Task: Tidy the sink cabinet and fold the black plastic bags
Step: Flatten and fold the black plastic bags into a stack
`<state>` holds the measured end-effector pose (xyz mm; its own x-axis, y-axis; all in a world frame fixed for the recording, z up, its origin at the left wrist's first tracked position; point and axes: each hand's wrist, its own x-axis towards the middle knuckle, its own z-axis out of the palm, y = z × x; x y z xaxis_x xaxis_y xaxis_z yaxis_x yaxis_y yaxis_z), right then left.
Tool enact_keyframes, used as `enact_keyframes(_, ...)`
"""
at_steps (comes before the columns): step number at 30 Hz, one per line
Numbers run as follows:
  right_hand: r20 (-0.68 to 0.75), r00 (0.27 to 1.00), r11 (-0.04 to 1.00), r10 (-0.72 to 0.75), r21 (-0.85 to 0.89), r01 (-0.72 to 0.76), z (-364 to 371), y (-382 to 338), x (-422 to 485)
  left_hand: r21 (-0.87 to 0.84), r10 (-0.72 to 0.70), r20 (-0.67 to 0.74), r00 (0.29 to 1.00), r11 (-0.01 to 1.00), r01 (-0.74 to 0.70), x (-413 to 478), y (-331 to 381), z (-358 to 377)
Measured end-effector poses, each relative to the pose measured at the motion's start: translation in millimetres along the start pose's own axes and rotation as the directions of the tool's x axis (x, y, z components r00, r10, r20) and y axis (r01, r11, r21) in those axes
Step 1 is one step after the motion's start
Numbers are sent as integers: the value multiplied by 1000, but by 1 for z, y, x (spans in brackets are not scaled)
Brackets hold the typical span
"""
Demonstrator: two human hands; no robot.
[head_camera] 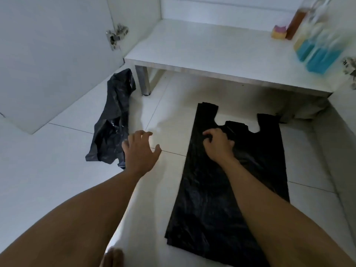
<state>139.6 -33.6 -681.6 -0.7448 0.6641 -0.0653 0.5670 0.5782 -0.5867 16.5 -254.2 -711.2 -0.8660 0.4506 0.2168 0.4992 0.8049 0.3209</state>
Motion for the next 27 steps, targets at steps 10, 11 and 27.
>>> enact_keyframes(10, 540, 795, 921, -277, 384, 61, 139, -138, -27, 110, -486, 222, 845, 874, 474, -20, -109, -25)
enact_keyframes(11, 579, 777, 920, -247, 392, 0, 145, -144, -29, 148, -488, 276, 828, 873, 465, -21, -116, -23)
enact_keyframes(27, 503, 825, 85, -256, 862, -499, 59, -185, 17, -285, -402, -8, 915, 878, 384, 10, -65, -33)
